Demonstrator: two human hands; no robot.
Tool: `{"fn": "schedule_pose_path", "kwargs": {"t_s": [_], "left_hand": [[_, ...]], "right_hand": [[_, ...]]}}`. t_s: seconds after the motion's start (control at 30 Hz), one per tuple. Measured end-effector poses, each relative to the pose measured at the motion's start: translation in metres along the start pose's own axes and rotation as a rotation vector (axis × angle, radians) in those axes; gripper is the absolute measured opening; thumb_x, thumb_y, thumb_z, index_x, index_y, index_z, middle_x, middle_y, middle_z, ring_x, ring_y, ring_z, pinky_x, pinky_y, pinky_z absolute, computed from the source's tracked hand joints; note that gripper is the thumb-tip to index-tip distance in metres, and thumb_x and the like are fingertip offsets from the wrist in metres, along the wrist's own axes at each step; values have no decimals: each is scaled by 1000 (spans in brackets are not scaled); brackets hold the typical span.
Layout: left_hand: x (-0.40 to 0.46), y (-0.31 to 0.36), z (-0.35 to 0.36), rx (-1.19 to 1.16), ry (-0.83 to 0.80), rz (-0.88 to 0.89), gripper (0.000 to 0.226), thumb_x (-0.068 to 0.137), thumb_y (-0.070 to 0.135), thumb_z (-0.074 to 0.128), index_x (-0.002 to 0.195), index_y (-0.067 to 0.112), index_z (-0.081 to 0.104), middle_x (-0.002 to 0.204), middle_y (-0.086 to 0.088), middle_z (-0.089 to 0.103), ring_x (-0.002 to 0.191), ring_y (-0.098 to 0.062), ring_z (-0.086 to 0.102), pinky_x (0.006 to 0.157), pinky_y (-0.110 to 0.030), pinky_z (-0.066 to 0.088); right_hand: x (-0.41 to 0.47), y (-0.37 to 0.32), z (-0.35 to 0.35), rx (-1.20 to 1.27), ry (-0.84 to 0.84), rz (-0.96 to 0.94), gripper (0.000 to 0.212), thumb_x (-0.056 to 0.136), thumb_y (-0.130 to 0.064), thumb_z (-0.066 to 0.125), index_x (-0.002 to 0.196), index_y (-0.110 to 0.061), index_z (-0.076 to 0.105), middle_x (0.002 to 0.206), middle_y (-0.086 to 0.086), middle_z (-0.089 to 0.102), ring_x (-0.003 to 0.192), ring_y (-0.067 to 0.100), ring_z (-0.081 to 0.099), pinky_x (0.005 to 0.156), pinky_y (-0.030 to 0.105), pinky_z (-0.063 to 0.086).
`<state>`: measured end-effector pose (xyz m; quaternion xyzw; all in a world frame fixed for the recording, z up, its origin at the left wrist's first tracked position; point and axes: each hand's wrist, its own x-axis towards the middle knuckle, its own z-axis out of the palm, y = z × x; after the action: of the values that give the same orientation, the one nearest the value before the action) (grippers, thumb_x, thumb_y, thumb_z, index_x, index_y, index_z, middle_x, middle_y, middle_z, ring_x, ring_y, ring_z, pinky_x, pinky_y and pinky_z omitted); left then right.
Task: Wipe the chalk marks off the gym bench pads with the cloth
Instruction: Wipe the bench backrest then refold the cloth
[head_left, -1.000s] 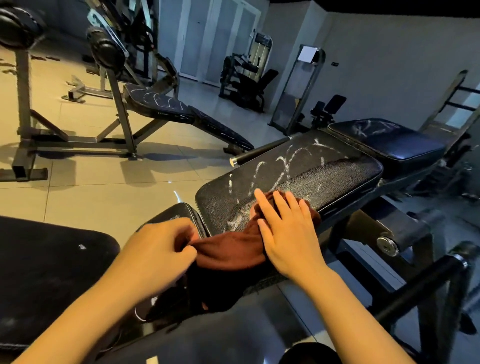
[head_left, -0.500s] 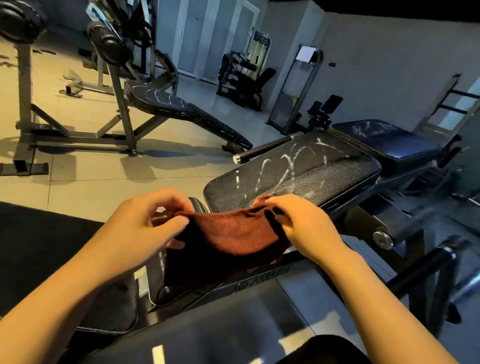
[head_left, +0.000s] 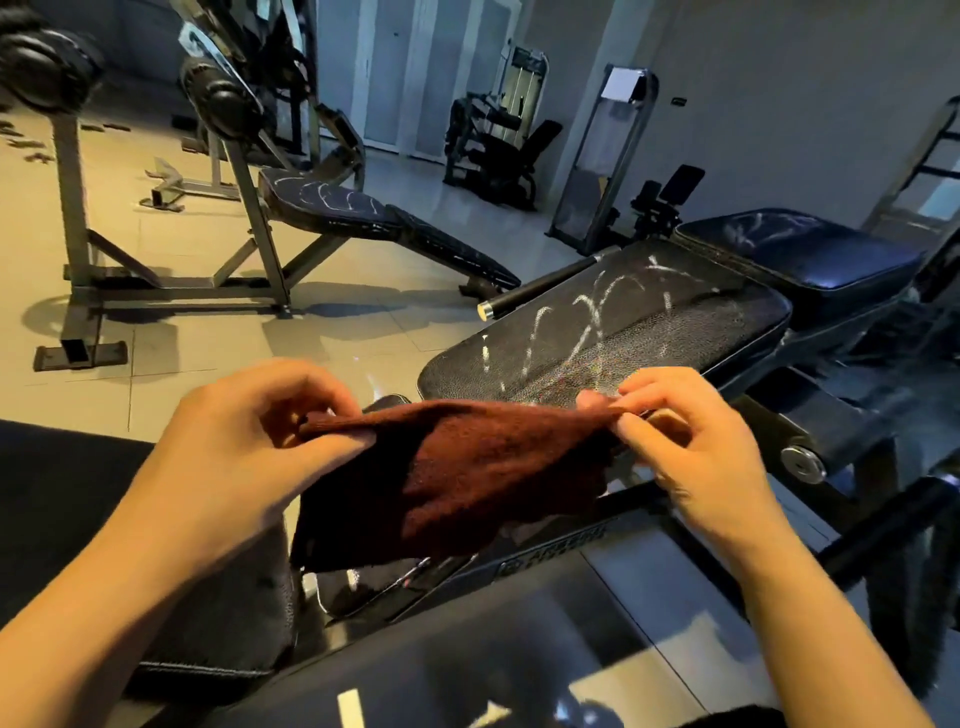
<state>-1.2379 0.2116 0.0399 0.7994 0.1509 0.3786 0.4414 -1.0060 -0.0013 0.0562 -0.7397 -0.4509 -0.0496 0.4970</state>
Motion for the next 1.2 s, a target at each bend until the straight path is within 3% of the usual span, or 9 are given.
{"fn": "schedule_pose_path", "kwargs": {"t_s": [0.17, 0.3, 0.4, 0.47, 0.6, 0.7, 0.87, 1.1, 1.2], "left_hand": [[13, -4, 34, 212, 152, 122, 20, 78, 12, 72, 80, 29, 63, 81, 12, 61, 81, -4, 57, 69, -20, 47], [15, 2, 53, 201, 191, 160, 10, 82, 19, 68, 84, 26, 62, 82, 14, 60, 87, -1, 55, 68, -17, 46], [13, 6, 69, 80, 115, 126, 9, 82, 25, 70, 80, 30, 63, 77, 10, 63, 77, -9, 60, 62, -23, 50], [15, 3, 85, 42, 67, 65, 9, 83, 31, 74, 79, 30, 66, 79, 13, 65, 68, -11, 61, 63, -34, 52], [33, -18, 102, 51, 108, -108, 8, 78, 35, 70, 74, 29, 66, 72, 9, 67, 73, -14, 63, 72, -41, 52], [46, -33, 103, 122, 134, -207, 13, 82, 25, 72, 73, 31, 65, 75, 10, 67, 76, -17, 62, 75, -41, 52], [52, -38, 98, 312, 77, -182, 11, 84, 29, 68, 76, 32, 62, 78, 15, 65, 78, -15, 60, 72, -40, 52], [51, -35, 95, 150, 30, -146, 20, 79, 29, 74, 92, 39, 62, 86, 19, 64, 78, 2, 60, 69, -21, 48], [47, -32, 96, 132, -69, -150, 34, 76, 41, 71, 106, 44, 54, 100, 23, 56, 88, 5, 57, 74, -15, 43]], "right_hand": [[-21, 3, -22, -71, -93, 203, 17, 86, -4, 68, 77, -18, 65, 62, 2, 63, 45, 11, 54, 43, 21, 42], [-25, 0, -36, -416, 126, 50, 12, 86, -12, 70, 80, -23, 68, 72, -11, 66, 62, 9, 61, 64, 27, 51], [-1, -10, -44, -616, 406, -95, 5, 89, -12, 66, 93, -15, 68, 91, -1, 66, 83, 14, 60, 76, 33, 47], [26, -14, -34, -607, 538, -159, 13, 90, -10, 63, 102, -9, 62, 106, 8, 58, 87, -1, 52, 75, 28, 45], [37, 18, 14, -729, 101, -177, 18, 91, -29, 57, 97, -12, 61, 106, 6, 56, 93, 18, 55, 86, 36, 43], [13, 54, 36, -1030, -147, -202, 53, 94, -51, 37, 128, -19, 63, 136, 5, 57, 132, 30, 47, 111, 53, 21], [4, 51, 56, -1079, -173, -210, 58, 94, -50, 34, 136, -17, 56, 144, 8, 51, 136, 31, 43, 110, 55, 20], [35, 52, 44, -1122, -246, -184, 59, 90, -53, 35, 134, -22, 60, 143, 4, 53, 133, 27, 47, 112, 48, 20], [70, 47, 10, -1204, -287, -47, 73, 85, -56, 14, 145, -27, 44, 154, 0, 37, 143, 23, 32, 117, 46, 11]]}}
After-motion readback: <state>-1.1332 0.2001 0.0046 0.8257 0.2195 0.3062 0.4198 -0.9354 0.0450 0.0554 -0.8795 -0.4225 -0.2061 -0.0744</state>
